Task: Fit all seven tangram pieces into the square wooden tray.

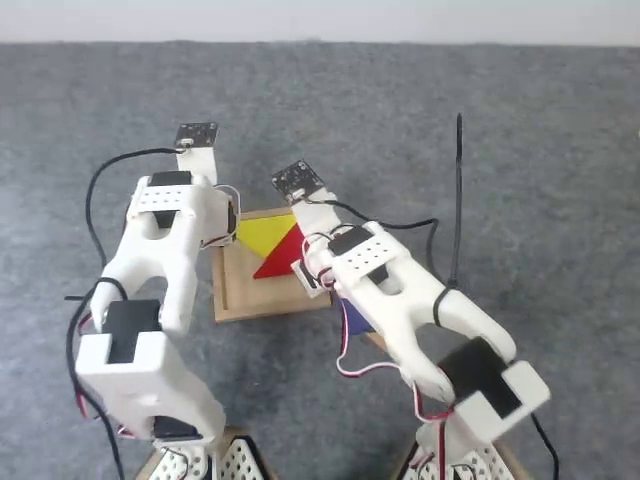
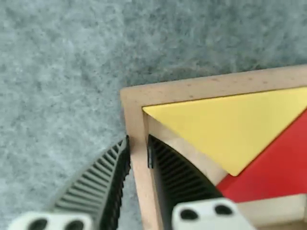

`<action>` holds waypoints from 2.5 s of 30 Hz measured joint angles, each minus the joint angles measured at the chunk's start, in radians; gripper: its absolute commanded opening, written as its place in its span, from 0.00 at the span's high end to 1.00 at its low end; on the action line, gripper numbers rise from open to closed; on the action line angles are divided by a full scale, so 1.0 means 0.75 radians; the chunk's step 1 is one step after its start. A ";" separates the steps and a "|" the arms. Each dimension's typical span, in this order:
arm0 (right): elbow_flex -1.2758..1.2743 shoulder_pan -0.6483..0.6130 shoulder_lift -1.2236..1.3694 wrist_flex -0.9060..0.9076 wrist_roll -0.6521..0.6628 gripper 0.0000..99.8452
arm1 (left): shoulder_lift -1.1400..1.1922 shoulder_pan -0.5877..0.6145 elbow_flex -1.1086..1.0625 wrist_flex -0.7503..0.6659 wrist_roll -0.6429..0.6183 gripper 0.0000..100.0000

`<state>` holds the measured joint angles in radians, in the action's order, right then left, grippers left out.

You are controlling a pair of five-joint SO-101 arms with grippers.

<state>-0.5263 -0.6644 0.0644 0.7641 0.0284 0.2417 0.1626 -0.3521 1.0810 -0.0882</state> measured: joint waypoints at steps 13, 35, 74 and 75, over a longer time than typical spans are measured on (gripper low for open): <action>0.000 -0.090 -0.102 0.033 0.158 0.74 | -0.010 0.016 -0.055 0.065 0.088 0.90; 0.000 -0.270 0.008 -0.059 0.235 0.69 | -1.283 0.423 -0.935 -0.207 -0.063 0.88; 0.417 -0.305 0.444 -0.145 0.401 0.58 | -1.260 0.587 -0.966 -0.315 -0.115 0.88; 0.419 -0.295 0.444 -0.147 0.413 0.58 | -1.260 0.589 -0.966 -0.315 -0.115 0.88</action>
<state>-0.2117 -0.8853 0.3974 0.6536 0.3383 -0.7035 0.6045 -1.0764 0.8447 -0.1741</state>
